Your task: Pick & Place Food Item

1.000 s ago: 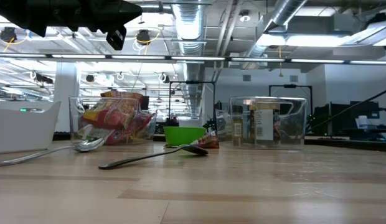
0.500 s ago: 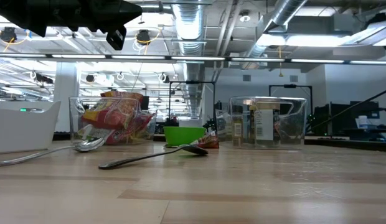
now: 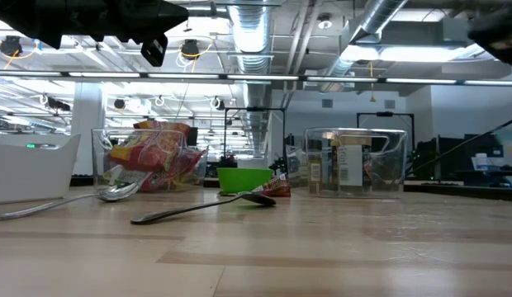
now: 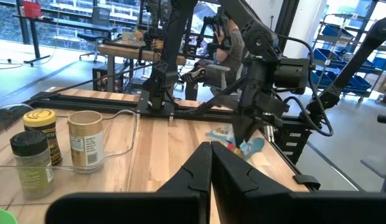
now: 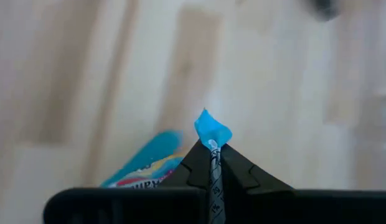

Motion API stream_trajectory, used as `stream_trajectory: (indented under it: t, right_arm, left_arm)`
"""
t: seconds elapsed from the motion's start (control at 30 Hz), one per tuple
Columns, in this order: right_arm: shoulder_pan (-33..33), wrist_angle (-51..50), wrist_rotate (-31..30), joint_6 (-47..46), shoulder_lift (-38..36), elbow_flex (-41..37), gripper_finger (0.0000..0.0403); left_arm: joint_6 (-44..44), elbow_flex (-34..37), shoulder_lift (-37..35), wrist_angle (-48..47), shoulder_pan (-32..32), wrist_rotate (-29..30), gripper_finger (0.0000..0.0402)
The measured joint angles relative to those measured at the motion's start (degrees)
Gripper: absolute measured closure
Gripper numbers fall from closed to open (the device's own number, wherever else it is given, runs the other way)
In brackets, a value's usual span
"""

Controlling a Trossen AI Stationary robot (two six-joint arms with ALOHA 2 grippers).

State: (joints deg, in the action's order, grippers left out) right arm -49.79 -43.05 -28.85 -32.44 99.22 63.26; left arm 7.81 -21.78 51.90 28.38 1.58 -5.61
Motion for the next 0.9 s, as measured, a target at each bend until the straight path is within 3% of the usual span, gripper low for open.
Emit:
stream_trajectory:
  t: [0.27,0.4,0.9]
  right_arm:
    - [3.0,2.48,-20.36,10.89,-0.02,2.29,0.0396]
    - [6.24,5.73,-26.55,15.63,-0.04,4.86,0.0396]
    - [19.3,9.49,-28.72,16.03,-0.07,12.89,0.0393]
  left_arm:
    - [0.0,0.0,0.0,0.01,0.01,0.02,0.0401]
    - [0.0,0.0,0.0,0.02,0.02,0.0,0.0401]
    - [-0.02,0.0,0.0,0.01,0.01,0.02,0.0401]
